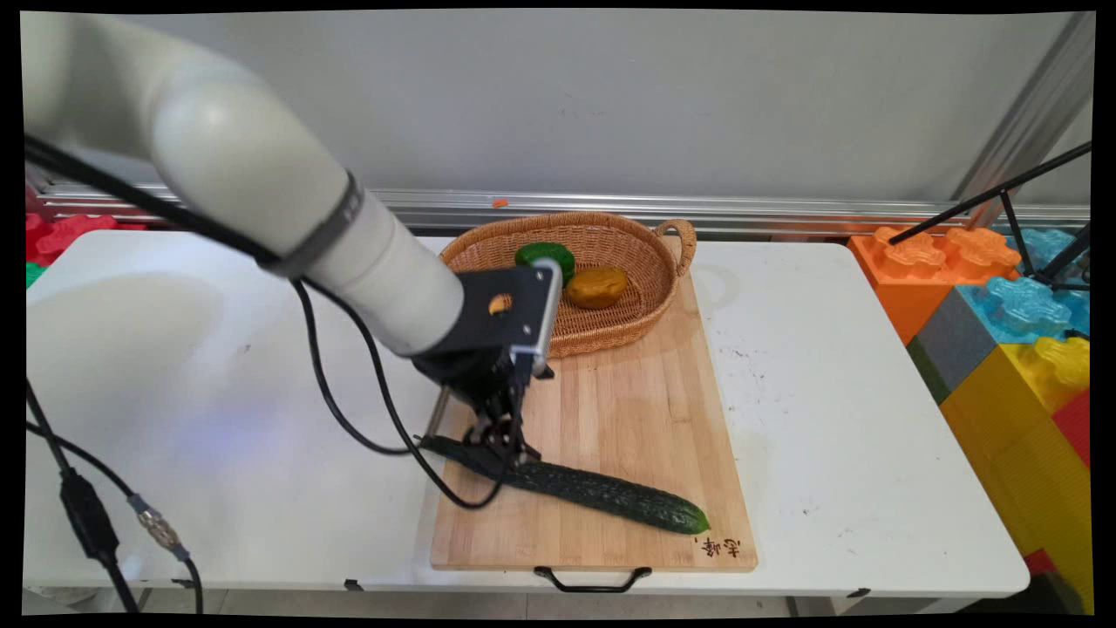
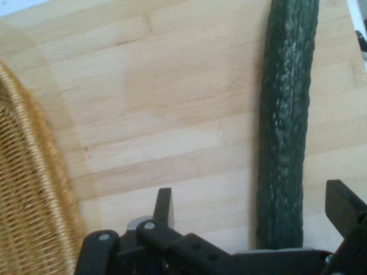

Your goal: Pick up the cucumber from the cutting board

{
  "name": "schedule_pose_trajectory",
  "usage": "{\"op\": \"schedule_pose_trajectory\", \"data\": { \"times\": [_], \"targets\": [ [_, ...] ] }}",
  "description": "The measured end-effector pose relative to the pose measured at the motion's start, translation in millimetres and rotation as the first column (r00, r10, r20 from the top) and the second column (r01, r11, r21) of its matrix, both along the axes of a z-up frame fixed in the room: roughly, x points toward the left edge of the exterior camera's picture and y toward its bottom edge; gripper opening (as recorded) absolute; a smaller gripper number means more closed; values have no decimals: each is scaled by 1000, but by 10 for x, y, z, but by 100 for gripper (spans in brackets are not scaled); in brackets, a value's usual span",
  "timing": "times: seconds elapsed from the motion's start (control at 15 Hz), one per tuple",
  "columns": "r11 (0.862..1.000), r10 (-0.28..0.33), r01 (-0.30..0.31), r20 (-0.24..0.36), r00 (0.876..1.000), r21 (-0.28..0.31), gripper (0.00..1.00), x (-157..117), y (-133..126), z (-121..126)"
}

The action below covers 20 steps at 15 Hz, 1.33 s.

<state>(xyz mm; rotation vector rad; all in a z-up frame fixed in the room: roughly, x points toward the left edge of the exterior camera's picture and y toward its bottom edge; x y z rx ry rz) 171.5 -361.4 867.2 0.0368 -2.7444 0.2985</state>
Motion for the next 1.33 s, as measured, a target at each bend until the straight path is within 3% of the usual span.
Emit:
{"op": "schedule_pose_trajectory", "data": {
  "times": [0.53, 1.27, 1.33],
  "targets": [
    [1000, -10, 10, -23, 1000, 19, 100, -188, 154, -574],
    [1000, -12, 12, -23, 1000, -2, 100, -318, 161, -899],
    [1000, -19, 19, -19, 1000, -6, 0, -325, 159, -912]
  ]
}}
